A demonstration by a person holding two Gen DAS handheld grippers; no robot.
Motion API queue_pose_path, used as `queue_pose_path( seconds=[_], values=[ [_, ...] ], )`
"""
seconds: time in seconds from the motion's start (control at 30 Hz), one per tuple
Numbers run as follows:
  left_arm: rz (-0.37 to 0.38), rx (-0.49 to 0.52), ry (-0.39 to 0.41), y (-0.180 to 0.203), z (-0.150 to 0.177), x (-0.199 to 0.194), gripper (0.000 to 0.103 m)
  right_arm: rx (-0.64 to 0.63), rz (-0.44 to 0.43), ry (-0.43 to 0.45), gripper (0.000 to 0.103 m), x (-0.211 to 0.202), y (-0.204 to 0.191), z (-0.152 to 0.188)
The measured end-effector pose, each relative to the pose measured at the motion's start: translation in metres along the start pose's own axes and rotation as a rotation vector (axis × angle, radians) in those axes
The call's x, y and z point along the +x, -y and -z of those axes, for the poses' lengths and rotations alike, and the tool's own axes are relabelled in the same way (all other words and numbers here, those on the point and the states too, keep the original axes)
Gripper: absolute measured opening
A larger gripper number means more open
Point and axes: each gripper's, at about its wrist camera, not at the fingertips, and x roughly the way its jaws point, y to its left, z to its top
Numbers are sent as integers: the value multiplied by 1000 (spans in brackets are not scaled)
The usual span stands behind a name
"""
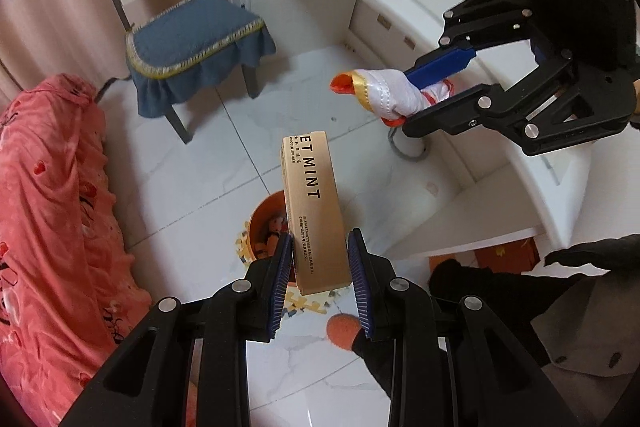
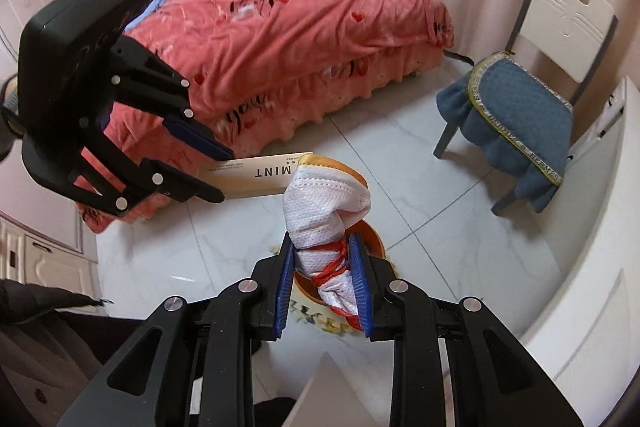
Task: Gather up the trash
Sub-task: 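Carry the ET MINT box and white plush over the orange bin, then open both tools to drop the box and plush into the bin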
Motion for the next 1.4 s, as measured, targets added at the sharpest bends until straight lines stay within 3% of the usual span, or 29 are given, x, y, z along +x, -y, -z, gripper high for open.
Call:
queue_pose_path(
  seconds=[0.23,0.67,0.83,0.93,1.4],
  values=[
    [48,-16,-47,-25,6,38,31,-64,74,-61,27,58,2,-3],
    [119,-71,-100,-46,17,92,31,14,39,-153,28,141,10,10],
    [102,-77,-105,-51,19,102,31,54,25,-165,31,156,13,11],
    [94,-90,-90,-54,18,104,36,76,26,-170,42,164,16,12],
    [85,-116,-79,-48,13,100,37,119,15,-136,42,142,20,22]
  ],
)
